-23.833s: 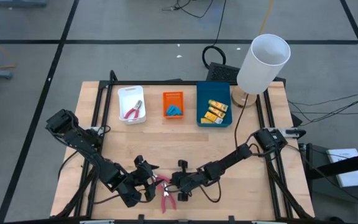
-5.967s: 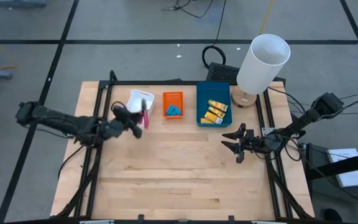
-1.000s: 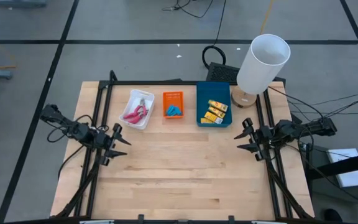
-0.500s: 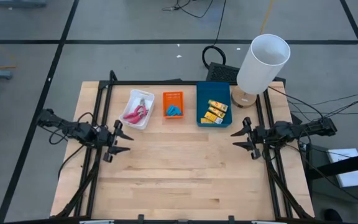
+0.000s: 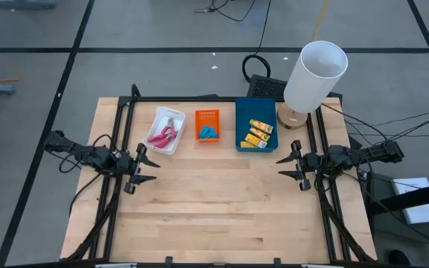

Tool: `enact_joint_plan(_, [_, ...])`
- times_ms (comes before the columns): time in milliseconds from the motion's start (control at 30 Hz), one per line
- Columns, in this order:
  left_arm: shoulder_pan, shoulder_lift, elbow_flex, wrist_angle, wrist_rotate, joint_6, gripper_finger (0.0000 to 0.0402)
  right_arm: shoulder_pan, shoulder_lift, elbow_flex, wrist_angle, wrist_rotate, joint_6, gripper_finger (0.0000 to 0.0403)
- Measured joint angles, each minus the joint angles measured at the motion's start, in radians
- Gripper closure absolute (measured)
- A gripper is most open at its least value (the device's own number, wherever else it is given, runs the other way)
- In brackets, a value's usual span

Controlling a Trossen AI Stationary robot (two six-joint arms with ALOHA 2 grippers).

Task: Pick & Place School Supplies
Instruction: Return to Home Position

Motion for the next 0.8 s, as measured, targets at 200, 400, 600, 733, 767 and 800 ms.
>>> enact_joint_plan(200, [0.000,0.000,0.000,-0.011,0.000,0.005,0.0201,0.000,0.000,0.000,0.000,-0.003,0.000,0.0245])
enact_joint_plan(400, [0.000,0.000,0.000,-0.012,0.000,0.001,0.0201,0.000,0.000,0.000,0.000,-0.004,0.000,0.0245])
enact_joint_plan(600, [0.000,0.000,0.000,-0.012,0.000,0.014,0.0201,0.000,0.000,0.000,0.000,-0.004,0.000,0.0245])
enact_joint_plan(733, [0.000,0.000,0.000,-0.013,0.000,0.017,0.0201,0.000,0.000,0.000,0.000,-0.004,0.000,0.0245])
enact_joint_plan(767, [0.000,0.000,0.000,-0.013,0.000,0.017,0.0201,0.000,0.000,0.000,0.000,-0.004,0.000,0.0245])
enact_joint_plan(800, [0.000,0.000,0.000,-0.013,0.000,0.016,0.0201,0.000,0.000,0.000,0.000,-0.004,0.000,0.0245])
